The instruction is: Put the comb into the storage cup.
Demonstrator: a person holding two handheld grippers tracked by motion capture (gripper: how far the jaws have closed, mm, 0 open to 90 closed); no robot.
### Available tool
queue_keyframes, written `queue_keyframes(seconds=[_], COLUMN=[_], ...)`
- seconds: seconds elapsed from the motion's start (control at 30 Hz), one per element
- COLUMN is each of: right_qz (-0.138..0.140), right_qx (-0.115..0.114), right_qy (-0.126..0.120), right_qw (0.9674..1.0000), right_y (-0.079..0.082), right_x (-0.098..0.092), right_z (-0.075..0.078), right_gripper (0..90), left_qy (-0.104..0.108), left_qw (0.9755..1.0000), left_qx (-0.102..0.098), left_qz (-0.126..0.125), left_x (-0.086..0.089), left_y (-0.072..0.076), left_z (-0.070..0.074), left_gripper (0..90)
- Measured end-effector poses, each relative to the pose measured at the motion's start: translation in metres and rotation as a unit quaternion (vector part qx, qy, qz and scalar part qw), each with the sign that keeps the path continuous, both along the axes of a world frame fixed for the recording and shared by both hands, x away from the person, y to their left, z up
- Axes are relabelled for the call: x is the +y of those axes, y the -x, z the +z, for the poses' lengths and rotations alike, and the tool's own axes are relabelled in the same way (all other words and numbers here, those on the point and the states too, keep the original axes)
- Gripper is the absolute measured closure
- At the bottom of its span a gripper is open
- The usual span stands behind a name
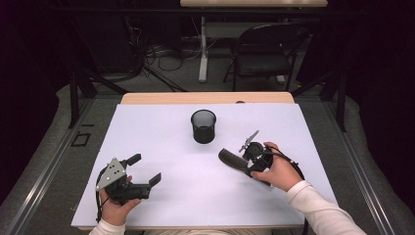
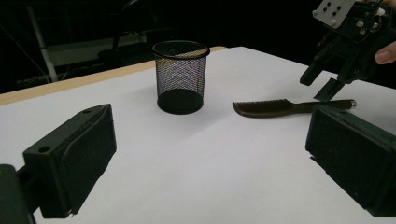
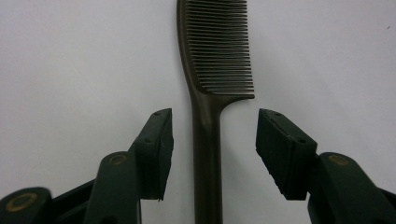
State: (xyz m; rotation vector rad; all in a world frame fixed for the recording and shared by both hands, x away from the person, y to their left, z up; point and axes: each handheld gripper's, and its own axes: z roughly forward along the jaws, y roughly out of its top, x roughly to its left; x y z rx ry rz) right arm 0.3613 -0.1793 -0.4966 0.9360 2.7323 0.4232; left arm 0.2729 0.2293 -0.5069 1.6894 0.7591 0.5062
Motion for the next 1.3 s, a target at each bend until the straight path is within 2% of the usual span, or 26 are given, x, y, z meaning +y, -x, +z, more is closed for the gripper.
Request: queue_keyframes(seconds=[0.37,0.5,0.67,0.83,0.87,0.93,1.3], right_qz=[0.003,0.009,0.002,0.000,-0.002,0.001,0.005], right_qx=[0.008,0.006,0.007,0.012,0.019,0.018,0.036], right_qy=[0.001,0.013,0.020,0.026,0.032,0.025,0.040], right_qw=[1.0000,0.9999,0.9998,0.9996,0.9993,0.9995,0.9985], right_y=[0.001,0.001,0.000,-0.004,-0.004,-0.005,-0.007], right_x=[0.003,0.004,0.004,0.002,0.001,0.001,0.001], right_z=[-0.007,-0.011,-0.014,-0.015,-0.015,-0.016,-0.020], right_gripper=[54.9,54.8,52.3,52.7,52.9,54.2,62.7], left_qy=[-0.001,0.000,-0.002,-0.002,-0.002,-0.002,-0.004], left_qw=[1.0000,1.0000,1.0000,1.0000,1.0000,1.0000,1.0000], left_qx=[0.001,0.002,0.003,0.003,0.003,0.003,0.004], left_qz=[-0.001,-0.001,-0.001,-0.001,-0.001,-0.001,0.001], left_x=[0.000,0.000,-0.001,-0.001,-0.001,0.000,-0.001], left_y=[0.000,0.000,0.000,0.000,0.000,0.000,-0.001], left_z=[0.000,0.000,0.000,-0.001,-0.001,-0.001,-0.001], left_gripper=[1.9,1.9,1.9,1.9,1.9,1.9,1.9])
